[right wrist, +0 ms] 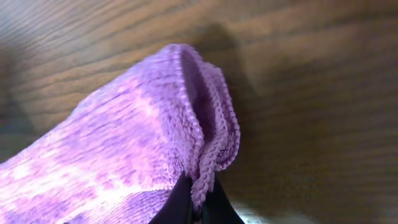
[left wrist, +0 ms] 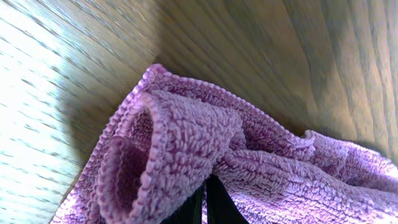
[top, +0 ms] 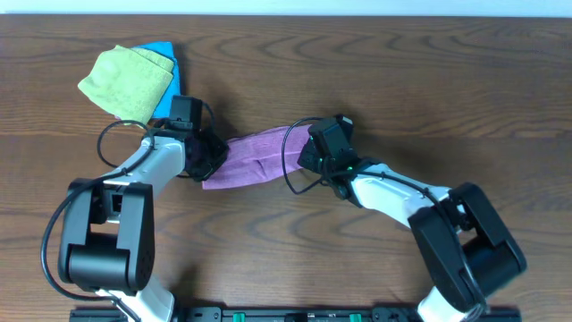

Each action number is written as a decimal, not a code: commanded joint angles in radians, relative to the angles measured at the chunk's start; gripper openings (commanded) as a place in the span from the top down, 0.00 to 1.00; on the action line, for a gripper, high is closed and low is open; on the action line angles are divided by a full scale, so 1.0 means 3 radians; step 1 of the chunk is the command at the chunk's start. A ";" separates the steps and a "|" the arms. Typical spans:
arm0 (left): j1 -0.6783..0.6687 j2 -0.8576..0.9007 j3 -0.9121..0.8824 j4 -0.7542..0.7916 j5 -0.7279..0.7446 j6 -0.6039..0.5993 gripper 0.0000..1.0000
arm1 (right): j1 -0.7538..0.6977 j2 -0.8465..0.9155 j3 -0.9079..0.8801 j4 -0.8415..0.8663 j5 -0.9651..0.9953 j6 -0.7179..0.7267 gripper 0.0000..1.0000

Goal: Fold the cloth

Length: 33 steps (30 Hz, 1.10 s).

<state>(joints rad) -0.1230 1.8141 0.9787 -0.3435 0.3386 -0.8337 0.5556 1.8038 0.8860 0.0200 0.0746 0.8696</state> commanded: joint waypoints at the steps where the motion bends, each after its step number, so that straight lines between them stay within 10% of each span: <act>1: -0.0051 0.0081 0.0032 -0.0047 0.0056 0.0065 0.94 | 0.0025 -0.0408 -0.0018 -0.0033 0.0130 -0.0518 0.99; 33: -0.0042 -0.0046 0.0239 -0.0233 0.0233 0.0465 0.94 | 0.0734 -0.0415 0.0422 -0.0022 -0.0155 -0.1230 0.99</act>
<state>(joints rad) -0.1394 1.8175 1.0225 -0.4000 0.4015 -0.7429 0.7601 1.6573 0.9604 0.0219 0.0330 0.5446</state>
